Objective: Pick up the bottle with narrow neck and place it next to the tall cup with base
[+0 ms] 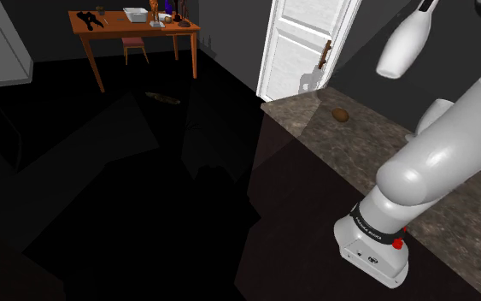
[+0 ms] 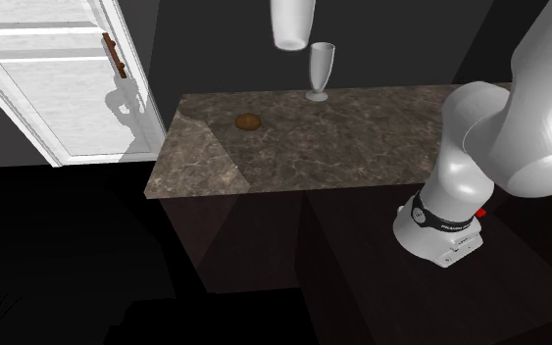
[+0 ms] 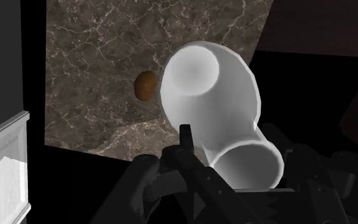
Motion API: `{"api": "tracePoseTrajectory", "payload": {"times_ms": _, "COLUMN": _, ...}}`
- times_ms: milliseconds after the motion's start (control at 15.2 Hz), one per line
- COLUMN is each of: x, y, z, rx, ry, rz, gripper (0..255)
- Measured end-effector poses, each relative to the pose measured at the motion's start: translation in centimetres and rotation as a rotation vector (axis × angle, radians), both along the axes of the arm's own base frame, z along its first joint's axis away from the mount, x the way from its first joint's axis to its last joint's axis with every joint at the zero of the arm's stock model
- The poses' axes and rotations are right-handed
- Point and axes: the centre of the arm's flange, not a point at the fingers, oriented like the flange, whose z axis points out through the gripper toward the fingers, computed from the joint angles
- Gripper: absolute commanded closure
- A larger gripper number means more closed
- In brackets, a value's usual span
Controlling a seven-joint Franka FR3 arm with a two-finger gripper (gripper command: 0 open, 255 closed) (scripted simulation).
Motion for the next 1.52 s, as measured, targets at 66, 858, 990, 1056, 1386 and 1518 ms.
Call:
{"api": "tracePoseTrajectory", "payload": {"times_ms": 66, "x": -1.1, "y": -0.8, "z": 0.0, "rx": 0.000, "ry": 0.000, "rz": 0.000, "gripper": 255}}
{"api": "tracePoseTrajectory", "payload": {"times_ms": 858, "x": -14.5, "y": -9.1, "z": 0.4, "rx": 0.000, "ry": 0.001, "rz": -0.001, "gripper": 255}}
{"api": "tracePoseTrajectory", "payload": {"times_ms": 990, "x": -16.7, "y": -10.6, "z": 0.3, "rx": 0.000, "ry": 0.002, "rz": -0.002, "gripper": 255}}
{"api": "tracePoseTrajectory", "payload": {"times_ms": 1056, "x": -17.6, "y": -11.0, "z": 0.4, "rx": 0.000, "ry": 0.001, "rz": -0.002, "gripper": 255}}
{"api": "tracePoseTrajectory", "payload": {"times_ms": 1386, "x": -22.0, "y": -13.6, "z": -0.4, "rx": 0.001, "ry": -0.001, "rz": 0.001, "gripper": 255}}
{"api": "tracePoseTrajectory", "payload": {"times_ms": 1518, "x": -22.3, "y": -13.8, "z": -1.2, "rx": 0.000, "ry": -0.001, "rz": 0.001, "gripper": 255}}
